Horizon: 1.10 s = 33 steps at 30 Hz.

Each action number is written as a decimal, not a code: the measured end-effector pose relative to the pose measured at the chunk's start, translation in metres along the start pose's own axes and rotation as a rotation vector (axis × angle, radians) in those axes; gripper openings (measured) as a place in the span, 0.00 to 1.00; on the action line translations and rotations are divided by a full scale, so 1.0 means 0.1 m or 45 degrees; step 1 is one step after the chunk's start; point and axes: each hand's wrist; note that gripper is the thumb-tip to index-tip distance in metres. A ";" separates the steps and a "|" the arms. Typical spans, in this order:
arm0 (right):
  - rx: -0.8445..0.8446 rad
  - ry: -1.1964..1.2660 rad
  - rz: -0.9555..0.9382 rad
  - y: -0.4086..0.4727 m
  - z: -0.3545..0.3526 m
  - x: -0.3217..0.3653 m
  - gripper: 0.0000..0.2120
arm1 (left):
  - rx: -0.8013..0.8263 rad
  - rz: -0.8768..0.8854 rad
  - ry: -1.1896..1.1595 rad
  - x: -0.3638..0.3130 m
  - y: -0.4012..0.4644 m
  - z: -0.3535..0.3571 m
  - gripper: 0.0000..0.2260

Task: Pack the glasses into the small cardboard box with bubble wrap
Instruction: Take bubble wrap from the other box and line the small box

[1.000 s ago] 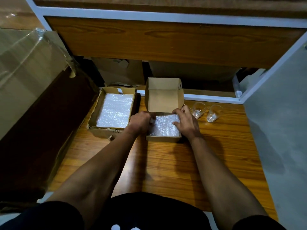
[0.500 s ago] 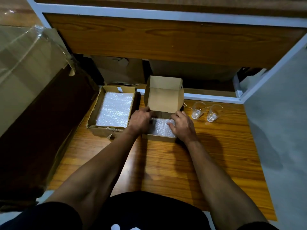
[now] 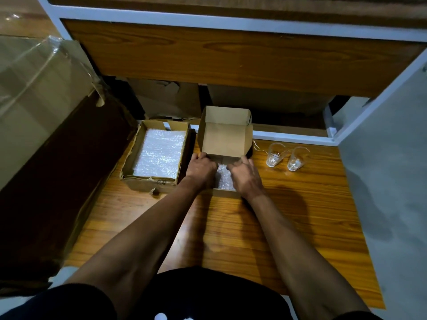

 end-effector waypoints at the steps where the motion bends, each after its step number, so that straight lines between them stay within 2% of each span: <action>1: 0.009 0.046 -0.029 0.02 0.00 0.04 0.14 | -0.021 0.016 -0.057 -0.02 0.00 0.00 0.14; 4: 0.117 0.200 -0.024 0.07 0.02 0.12 0.15 | 0.079 0.023 -0.129 -0.09 -0.04 -0.01 0.15; 8: 0.219 0.308 0.028 0.16 0.02 0.17 0.15 | 0.177 0.012 -0.071 -0.15 -0.10 -0.03 0.16; 12: 0.380 0.357 0.009 0.20 0.05 0.20 0.22 | 0.276 -0.031 0.004 -0.18 -0.13 -0.06 0.21; 14: 0.409 0.379 -0.030 0.21 0.06 0.22 0.27 | 0.270 -0.041 0.015 -0.17 -0.15 -0.06 0.22; 18: 0.307 0.396 -0.010 0.25 0.14 0.24 0.35 | 0.138 -0.032 -0.062 -0.12 -0.21 0.00 0.26; 22: 0.462 0.482 0.004 0.24 0.25 0.22 0.26 | 0.280 -0.019 -0.007 -0.11 -0.22 0.06 0.29; 25: 0.567 0.530 0.027 0.29 0.25 0.21 0.28 | 0.305 -0.022 0.059 -0.10 -0.21 0.06 0.30; 28: 0.548 0.514 0.015 0.26 0.13 0.23 0.27 | 0.291 -0.021 0.075 -0.09 -0.22 0.03 0.30; 31: 0.356 0.428 -0.024 0.16 0.05 0.21 0.20 | 0.199 -0.007 -0.050 -0.08 -0.25 0.03 0.29; 33: 0.247 0.244 -0.106 0.08 0.07 0.18 0.24 | 0.139 0.011 -0.095 -0.04 -0.28 0.06 0.29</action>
Point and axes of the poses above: each hand's wrist, its own y-axis towards the middle knuckle, its own z-axis out of the palm, x = y × z, and after that the axes turned 14 degrees about -z, right-handed
